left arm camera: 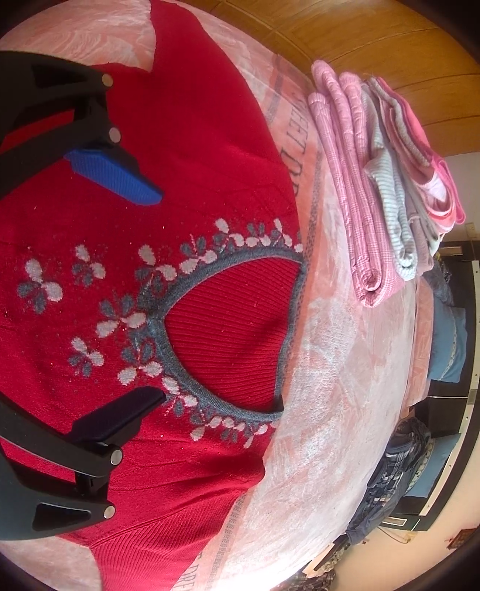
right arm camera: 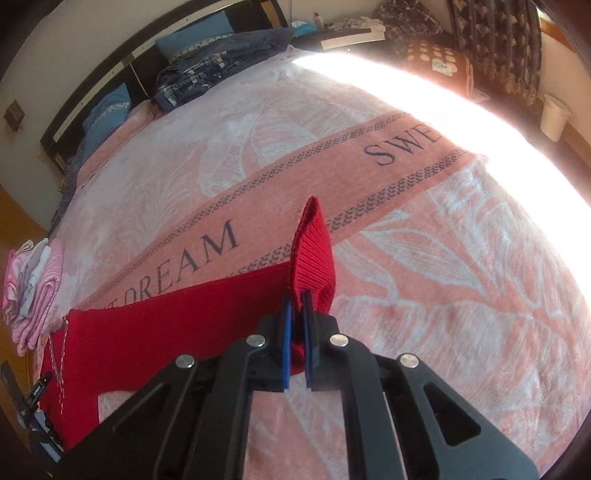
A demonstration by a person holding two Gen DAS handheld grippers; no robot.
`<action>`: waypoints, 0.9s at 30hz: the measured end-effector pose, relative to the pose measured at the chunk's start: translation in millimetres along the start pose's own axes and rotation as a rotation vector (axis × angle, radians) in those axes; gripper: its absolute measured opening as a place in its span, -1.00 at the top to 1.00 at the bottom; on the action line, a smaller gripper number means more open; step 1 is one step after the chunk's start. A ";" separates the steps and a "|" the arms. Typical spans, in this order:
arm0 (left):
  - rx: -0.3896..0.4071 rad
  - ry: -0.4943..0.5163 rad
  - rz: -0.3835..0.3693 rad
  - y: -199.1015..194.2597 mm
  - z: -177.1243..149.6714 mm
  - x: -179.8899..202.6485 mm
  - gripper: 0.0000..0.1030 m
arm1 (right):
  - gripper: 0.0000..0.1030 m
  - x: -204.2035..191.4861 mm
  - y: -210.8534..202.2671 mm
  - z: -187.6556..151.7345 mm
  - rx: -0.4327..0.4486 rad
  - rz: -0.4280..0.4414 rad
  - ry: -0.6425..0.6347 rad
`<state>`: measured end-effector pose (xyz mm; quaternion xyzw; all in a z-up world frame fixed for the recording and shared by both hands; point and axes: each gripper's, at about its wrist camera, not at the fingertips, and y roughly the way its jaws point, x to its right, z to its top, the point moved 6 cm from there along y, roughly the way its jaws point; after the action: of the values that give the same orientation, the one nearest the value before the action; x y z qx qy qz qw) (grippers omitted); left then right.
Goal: Fold small clothes
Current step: 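Carry the sleeve cuff with the right tool across the sweater body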
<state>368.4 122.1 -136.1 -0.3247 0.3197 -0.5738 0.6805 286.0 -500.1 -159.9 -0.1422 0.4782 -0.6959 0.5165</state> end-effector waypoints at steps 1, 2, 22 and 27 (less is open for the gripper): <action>0.003 0.004 0.005 0.0 1.4 -3.8 -0.93 | 0.93 -17.5 -0.7 -0.8 -0.004 0.016 -0.026; 0.004 0.009 0.011 0.3 2.5 -7.9 -0.93 | 0.93 -37.2 -1.0 -2.9 -0.011 0.038 -0.053; -0.027 0.039 -0.081 -4.0 4.6 -94.6 -0.93 | 0.93 -472.4 32.4 -165.0 -0.303 0.508 -0.468; -0.058 0.028 -0.105 5.0 1.1 -107.9 -0.93 | 0.69 -498.2 55.3 -197.0 -0.417 0.575 -0.421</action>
<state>357.4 229.5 -132.8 -0.3526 0.3279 -0.6039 0.6352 394.2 27.4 -156.3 -0.2436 0.5133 -0.3670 0.7366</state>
